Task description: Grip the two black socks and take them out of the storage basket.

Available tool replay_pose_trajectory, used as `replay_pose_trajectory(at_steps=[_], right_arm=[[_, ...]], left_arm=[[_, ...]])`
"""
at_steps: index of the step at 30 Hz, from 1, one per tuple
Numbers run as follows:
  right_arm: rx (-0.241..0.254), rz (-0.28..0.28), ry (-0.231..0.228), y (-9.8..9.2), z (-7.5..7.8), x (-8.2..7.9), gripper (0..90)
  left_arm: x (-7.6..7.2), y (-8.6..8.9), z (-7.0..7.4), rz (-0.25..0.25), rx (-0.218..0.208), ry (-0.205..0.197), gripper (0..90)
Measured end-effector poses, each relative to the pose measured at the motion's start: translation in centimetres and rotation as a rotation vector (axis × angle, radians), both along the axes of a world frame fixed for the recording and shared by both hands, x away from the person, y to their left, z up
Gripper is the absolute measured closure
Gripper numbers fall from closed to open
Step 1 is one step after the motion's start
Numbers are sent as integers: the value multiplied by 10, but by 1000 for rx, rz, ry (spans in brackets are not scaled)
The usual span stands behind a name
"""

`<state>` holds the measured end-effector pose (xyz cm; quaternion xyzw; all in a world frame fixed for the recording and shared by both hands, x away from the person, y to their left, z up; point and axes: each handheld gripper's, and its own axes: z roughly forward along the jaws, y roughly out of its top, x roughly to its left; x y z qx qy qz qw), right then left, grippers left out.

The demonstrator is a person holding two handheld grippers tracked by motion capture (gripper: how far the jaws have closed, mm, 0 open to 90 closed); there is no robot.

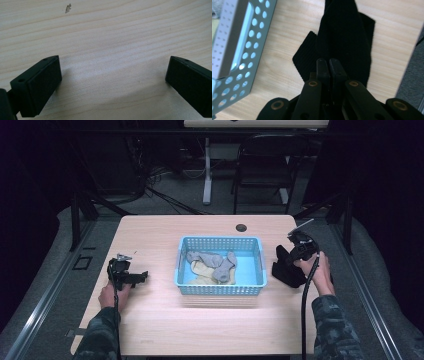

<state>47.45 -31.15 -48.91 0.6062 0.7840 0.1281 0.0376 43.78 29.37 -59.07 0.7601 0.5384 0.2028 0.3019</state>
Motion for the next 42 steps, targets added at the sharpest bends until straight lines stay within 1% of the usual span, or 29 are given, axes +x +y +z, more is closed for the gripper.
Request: replay_pose_trajectory(at_steps=[2,4,6,7,8,10,11,13,14,16,17,19,20,21,22,23,24,25,27,29,32,33,34,35,38,39,40,41,42], right_arm=[[5,-5,9,1,-5,-1,869],[20,1,2,1,-8,-2,855],[37,9,-13,1,-8,-5,742],[57,13,-22,0,-5,-8,690],[71,14,-35,0,-4,-10,657],[76,24,-71,0,4,-17,576],[80,31,-80,0,7,-19,554],[87,33,-120,0,14,-28,507],[82,47,-127,0,18,-33,470],[82,52,-149,-1,24,-43,404],[82,52,-149,-1,24,-43,404],[83,67,-171,-3,28,-57,296],[96,65,-180,-4,29,-62,257],[90,67,-192,-6,29,-69,220],[98,71,-198,-8,29,-76,186],[85,71,-204,-10,29,-80,168],[93,69,-213,-12,28,-86,152],[87,72,-217,-13,27,-90,150],[92,69,-218,-17,24,-97,135],[87,77,-204,-22,19,-105,90],[78,68,-199,-27,12,-112,48],[87,61,-204,-28,8,-115,33],[86,60,-196,-30,4,-118,24],[70,61,-181,-32,0,-120,15],[72,64,-158,-35,-9,-125,7],[72,55,-155,-35,-12,-127,3],[54,63,-143,-36,-14,-128,2],[75,55,-146,-37,-16,-129,2],[75,49,-146,-38,-17,-130,1]], left_arm=[[0,0,0,0,0,0,3],[0,0,0,0,0,0,3],[0,0,0,0,0,0,3],[0,0,0,0,0,0,4],[0,0,0,0,0,0,3],[0,0,0,1,0,1,3],[0,0,0,0,0,0,3],[0,0,0,1,0,1,3],[0,0,0,0,0,1,3],[0,0,0,0,0,1,3],[0,0,0,0,0,0,3],[0,0,0,0,0,1,4],[0,0,0,0,0,1,3],[0,0,0,1,0,1,3],[0,0,0,0,0,0,3],[0,0,0,0,0,1,3],[0,0,0,0,0,1,3],[0,0,0,0,0,1,3],[0,0,0,0,0,1,3],[0,0,0,1,0,1,3],[0,0,0,0,0,1,4],[0,0,0,0,0,0,3],[0,0,0,1,-1,1,3],[0,0,0,1,-1,1,3],[0,0,0,0,0,0,3],[0,0,0,1,0,1,3],[0,0,0,0,0,0,4],[0,0,0,1,0,1,3],[0,0,0,1,0,1,3]])
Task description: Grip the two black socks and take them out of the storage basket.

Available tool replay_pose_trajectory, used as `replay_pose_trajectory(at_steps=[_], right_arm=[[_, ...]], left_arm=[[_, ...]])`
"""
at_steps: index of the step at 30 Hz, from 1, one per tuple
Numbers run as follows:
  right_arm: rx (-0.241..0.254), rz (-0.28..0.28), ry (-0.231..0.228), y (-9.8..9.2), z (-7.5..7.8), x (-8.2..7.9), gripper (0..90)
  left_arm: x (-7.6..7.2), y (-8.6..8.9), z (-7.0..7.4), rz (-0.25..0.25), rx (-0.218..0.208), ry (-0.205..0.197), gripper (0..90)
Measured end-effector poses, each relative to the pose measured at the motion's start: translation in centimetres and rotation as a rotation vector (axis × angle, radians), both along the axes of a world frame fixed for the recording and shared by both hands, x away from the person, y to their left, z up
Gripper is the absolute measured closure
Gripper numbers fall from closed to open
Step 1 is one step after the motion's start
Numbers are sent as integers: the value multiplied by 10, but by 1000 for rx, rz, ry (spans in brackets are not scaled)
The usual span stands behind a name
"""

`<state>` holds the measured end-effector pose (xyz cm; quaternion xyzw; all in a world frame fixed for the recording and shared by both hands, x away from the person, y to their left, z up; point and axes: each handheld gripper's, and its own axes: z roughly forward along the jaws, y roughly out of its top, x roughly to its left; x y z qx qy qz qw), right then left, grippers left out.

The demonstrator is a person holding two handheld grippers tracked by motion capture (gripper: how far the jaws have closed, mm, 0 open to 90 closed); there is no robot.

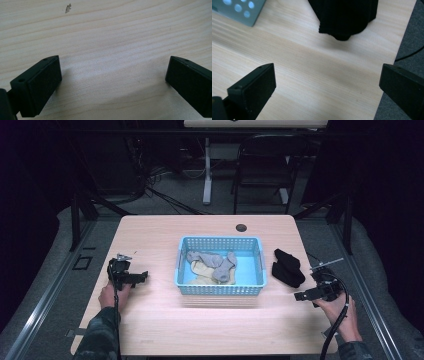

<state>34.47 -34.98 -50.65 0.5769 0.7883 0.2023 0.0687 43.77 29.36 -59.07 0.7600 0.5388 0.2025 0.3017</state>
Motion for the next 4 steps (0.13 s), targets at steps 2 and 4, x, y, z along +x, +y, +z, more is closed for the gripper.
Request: replay_pose_trajectory(at_steps=[2,4], right_arm=[[-14,-8,5,-2,-2,-1,0],[-19,-6,8,-3,-3,-1,0]], left_arm=[[0,0,0,0,0,-1,3],[0,0,0,0,0,-1,3]])
